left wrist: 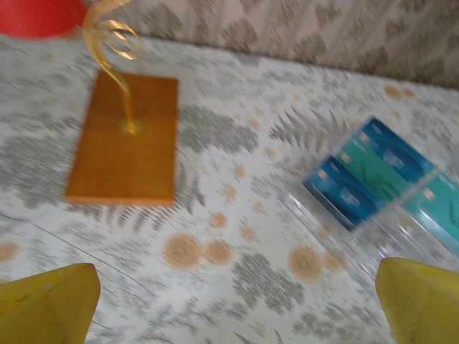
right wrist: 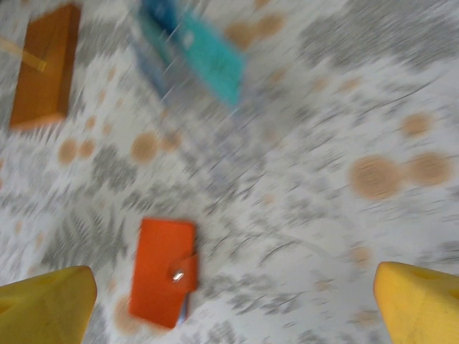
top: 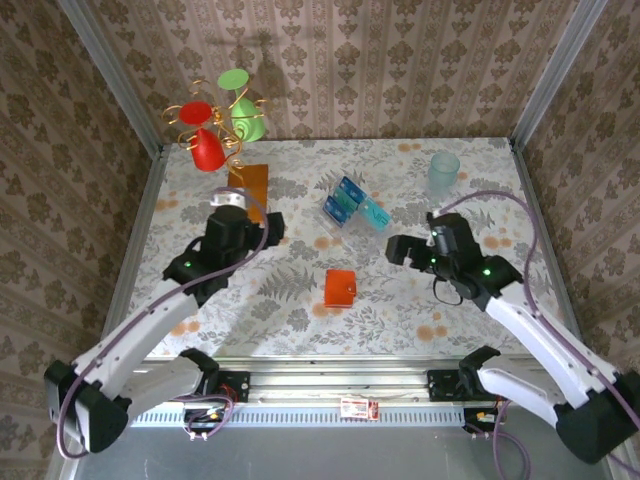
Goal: Put the credit cards into the card holder
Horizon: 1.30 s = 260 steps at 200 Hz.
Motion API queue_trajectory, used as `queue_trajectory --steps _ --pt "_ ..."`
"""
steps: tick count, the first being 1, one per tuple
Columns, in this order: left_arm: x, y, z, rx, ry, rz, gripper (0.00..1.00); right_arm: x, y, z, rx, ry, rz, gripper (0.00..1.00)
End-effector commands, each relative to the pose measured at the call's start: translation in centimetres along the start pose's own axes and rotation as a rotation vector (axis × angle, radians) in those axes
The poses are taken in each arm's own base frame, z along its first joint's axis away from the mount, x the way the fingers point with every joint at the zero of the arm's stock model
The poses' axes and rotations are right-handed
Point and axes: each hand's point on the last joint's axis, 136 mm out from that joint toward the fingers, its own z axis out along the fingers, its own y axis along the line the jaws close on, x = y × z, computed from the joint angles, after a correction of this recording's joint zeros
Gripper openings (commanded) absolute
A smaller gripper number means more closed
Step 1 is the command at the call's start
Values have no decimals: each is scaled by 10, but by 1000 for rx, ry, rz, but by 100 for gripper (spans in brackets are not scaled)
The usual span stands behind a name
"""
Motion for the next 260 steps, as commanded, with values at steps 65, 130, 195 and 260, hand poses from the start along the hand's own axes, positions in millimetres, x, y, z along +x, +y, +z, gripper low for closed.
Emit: queue_trajectory --steps 65,130,195,260 --pt "-11 102 -5 -265 -212 184 100 -61 -109 -16 486 -379 -57 100" --pt "10 157 13 -386 -226 178 100 -66 -158 18 676 -397 -63 100" --pt "29 167 54 -361 -211 233 100 -61 -174 67 622 -397 -86 100" --pt "47 175 91 -321 -241 302 100 -69 -146 93 334 -585 -228 100"
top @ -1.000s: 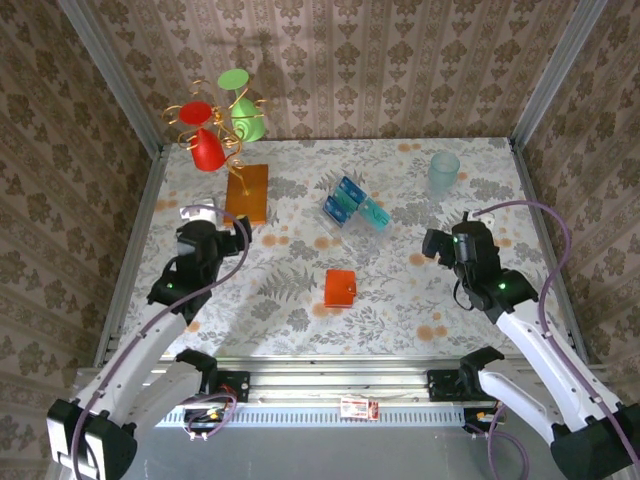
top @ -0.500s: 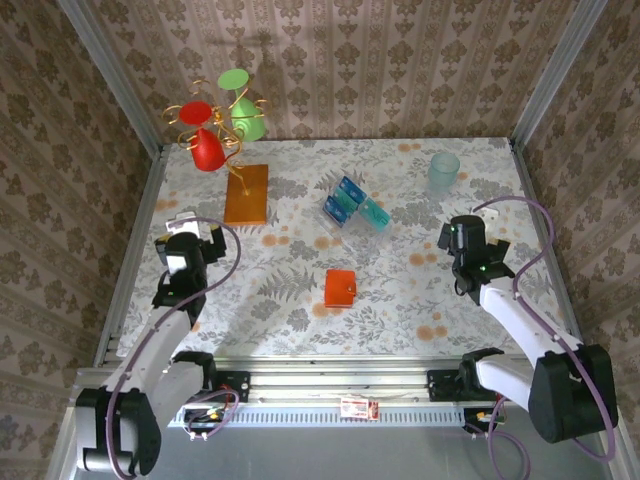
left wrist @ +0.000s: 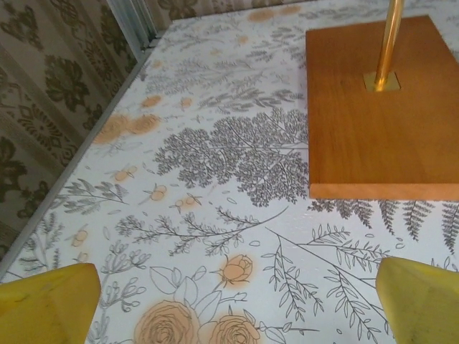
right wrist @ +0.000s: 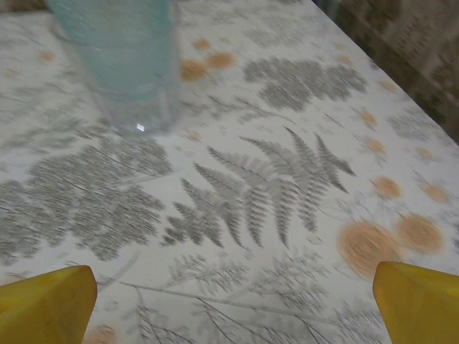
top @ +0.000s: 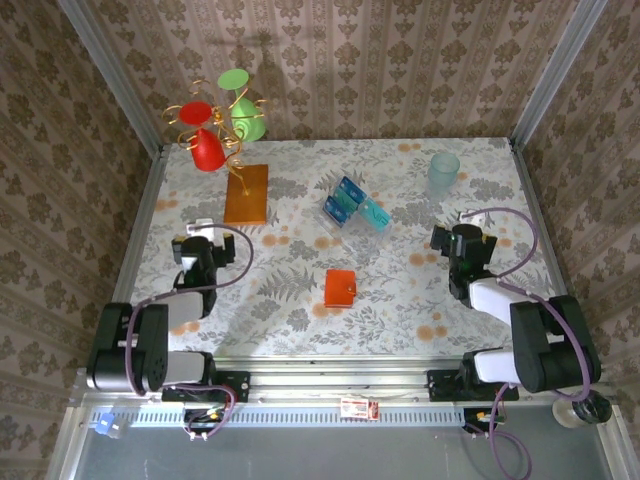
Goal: Put the credit cards into the card holder
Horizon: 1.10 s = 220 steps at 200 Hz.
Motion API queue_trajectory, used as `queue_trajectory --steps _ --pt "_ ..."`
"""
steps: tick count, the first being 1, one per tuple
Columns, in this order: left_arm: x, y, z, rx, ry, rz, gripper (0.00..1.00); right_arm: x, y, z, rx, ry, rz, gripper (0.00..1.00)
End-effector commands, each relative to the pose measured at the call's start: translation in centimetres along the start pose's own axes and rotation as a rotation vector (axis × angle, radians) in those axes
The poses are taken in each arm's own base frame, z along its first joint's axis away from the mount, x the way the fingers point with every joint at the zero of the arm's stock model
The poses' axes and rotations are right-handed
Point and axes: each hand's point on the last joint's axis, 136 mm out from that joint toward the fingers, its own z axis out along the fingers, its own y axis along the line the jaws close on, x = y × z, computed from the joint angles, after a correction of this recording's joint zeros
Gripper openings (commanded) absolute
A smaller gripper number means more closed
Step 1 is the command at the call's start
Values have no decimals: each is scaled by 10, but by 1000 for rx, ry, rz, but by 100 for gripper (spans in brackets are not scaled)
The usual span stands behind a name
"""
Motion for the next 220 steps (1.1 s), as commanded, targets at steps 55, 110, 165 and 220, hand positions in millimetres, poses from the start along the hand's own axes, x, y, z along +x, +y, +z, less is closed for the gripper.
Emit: queue_trajectory --steps 55,110,165,220 --pt "-19 -21 33 160 -95 15 100 -11 43 23 -253 -89 -46 100" --pt "-16 -15 37 173 -69 -22 100 -11 46 27 -269 -65 -50 100" --pt "-16 -17 35 175 -76 -14 100 -12 45 23 -270 -88 -52 100" --pt "-17 -17 35 175 -78 -13 100 -13 46 23 -268 -88 -55 100"
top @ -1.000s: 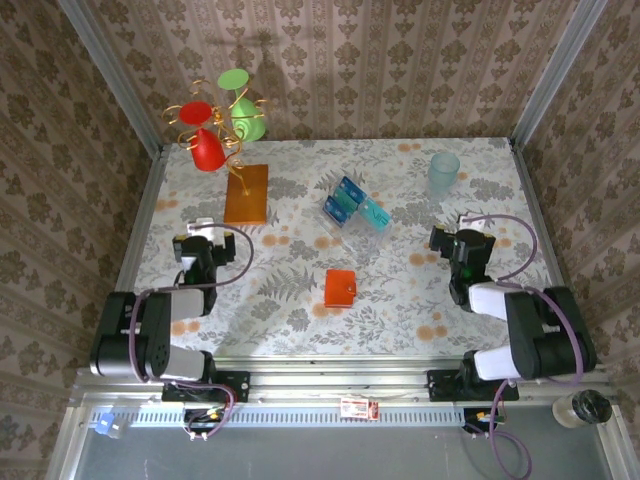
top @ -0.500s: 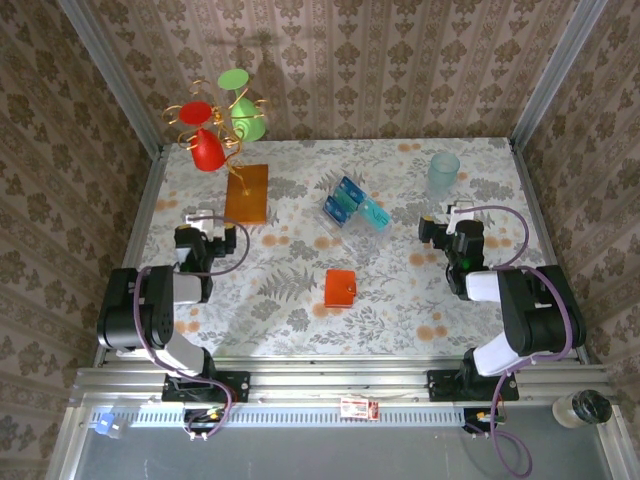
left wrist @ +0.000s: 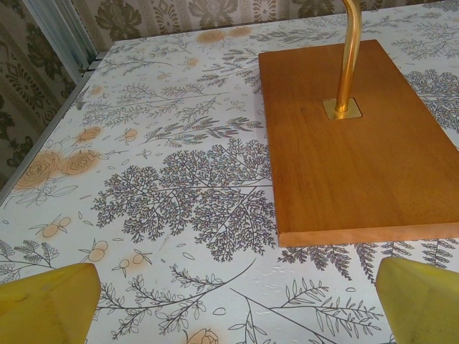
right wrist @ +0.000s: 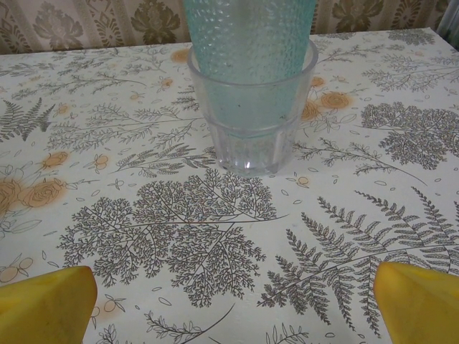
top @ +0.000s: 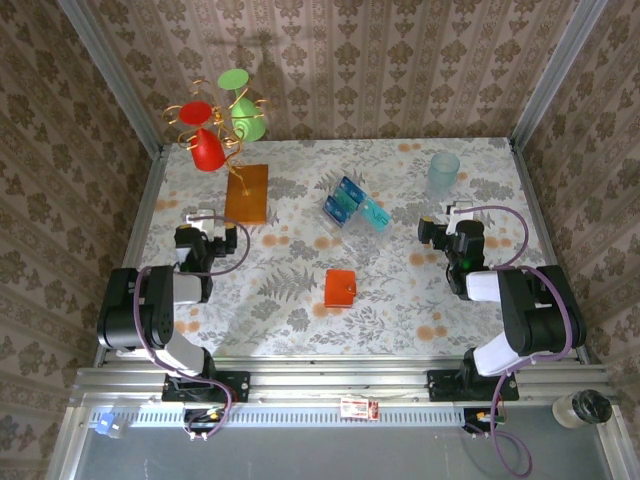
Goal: Put the credit cards into the card holder
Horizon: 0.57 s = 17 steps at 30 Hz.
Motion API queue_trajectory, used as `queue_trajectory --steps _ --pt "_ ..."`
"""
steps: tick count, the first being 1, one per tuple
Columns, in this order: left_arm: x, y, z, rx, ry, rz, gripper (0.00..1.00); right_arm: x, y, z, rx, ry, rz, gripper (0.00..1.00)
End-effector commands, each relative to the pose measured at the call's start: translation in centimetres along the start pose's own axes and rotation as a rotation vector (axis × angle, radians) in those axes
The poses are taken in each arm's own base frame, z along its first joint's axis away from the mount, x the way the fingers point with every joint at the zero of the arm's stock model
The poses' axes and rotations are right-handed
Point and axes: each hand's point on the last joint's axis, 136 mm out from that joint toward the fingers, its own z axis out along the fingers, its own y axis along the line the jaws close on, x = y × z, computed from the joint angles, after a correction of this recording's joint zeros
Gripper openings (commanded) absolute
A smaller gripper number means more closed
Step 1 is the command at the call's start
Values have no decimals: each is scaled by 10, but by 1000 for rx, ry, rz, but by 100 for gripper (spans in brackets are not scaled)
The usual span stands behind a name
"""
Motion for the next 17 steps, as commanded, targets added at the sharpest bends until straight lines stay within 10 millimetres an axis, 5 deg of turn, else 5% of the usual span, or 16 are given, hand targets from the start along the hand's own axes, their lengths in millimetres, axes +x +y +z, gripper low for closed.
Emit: queue_trajectory --steps 1,17 --pt "-8 -4 0 21 -27 -3 100 -1 1 -1 -5 -12 -20 100" --pt "-7 -4 0 21 -25 -3 100 0 3 0 -19 -5 -27 100"
